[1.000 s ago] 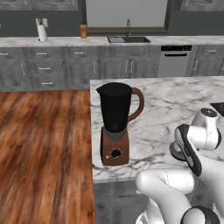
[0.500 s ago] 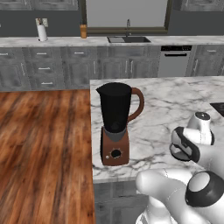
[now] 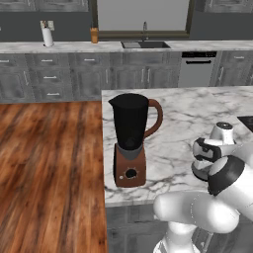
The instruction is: Grab the lime and garlic from the fridge, place them in the blender, close the lid, and turn on the blender to create a marinade.
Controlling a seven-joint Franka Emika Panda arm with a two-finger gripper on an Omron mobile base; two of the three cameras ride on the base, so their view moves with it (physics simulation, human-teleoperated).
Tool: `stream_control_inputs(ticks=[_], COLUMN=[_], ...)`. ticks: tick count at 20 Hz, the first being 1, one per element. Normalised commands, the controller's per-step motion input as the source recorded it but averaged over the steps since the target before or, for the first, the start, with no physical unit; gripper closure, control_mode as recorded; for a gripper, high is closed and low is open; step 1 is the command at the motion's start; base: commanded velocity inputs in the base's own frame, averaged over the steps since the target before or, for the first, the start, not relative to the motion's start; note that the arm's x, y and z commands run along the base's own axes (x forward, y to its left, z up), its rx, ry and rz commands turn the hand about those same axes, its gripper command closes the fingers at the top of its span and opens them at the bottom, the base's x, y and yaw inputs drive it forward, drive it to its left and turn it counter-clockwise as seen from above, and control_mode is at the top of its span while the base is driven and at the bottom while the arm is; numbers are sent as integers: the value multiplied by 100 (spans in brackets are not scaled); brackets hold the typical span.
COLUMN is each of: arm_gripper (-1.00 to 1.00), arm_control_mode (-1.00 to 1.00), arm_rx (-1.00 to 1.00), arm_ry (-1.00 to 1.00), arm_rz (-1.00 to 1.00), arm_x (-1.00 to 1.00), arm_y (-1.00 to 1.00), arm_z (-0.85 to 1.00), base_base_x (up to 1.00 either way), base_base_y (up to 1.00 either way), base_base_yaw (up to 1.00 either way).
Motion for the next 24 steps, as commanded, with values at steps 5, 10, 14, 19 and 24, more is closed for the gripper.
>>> stream_control_inputs(ticks=[5,10,14,19,24], arm_gripper=[-100,100,100,100,100], arm_control_mode=[-100,-100,-100,-100,-100], arm_rx=[0,-3,-2,0,0], arm_ry=[1,-8,-9,-9,-10], arm_rz=[4,2,0,0,0], arm_x=[-1,-23,-24,-20,-24], arm_y=[13,49,70,64,51], arm_z=[-81,-100,-100,-82,-35], base_base_x=[0,0,0,0,0], base_base_y=[0,0,0,0,0], base_base_yaw=[0,0,0,0,0])
